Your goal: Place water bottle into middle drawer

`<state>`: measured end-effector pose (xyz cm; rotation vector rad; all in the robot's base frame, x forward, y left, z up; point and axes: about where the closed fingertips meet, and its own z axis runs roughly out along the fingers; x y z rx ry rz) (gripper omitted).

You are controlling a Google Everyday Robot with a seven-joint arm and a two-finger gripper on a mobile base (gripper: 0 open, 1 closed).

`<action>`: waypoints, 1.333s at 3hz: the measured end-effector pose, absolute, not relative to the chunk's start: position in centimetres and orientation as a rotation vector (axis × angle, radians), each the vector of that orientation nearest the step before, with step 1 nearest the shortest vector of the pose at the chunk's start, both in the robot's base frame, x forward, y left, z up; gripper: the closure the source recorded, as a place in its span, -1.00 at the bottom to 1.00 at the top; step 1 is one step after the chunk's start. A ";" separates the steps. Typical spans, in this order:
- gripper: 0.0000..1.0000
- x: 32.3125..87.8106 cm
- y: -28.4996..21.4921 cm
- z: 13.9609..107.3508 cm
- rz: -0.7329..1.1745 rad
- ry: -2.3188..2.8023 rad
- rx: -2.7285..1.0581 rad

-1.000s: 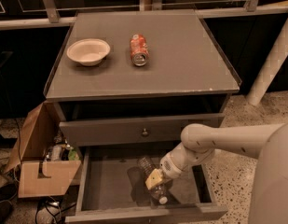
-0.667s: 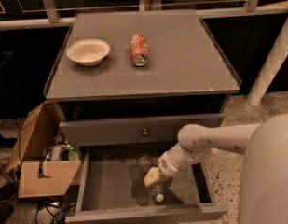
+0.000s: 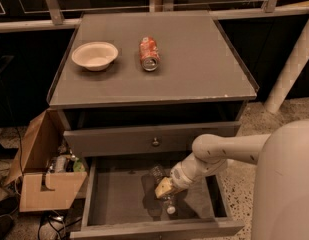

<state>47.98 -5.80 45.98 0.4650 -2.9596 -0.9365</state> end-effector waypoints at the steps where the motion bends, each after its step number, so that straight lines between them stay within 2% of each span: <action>1: 1.00 48.7 -8.1 44.5 -0.928 -2.975 0.289; 3: 1.00 48.3 -12.0 42.6 -0.921 -2.960 0.109; 4: 1.00 48.4 -11.1 43.7 -1.076 -2.908 0.207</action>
Offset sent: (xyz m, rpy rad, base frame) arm -0.0010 -0.0833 -0.0414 -0.0380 0.1388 -0.2477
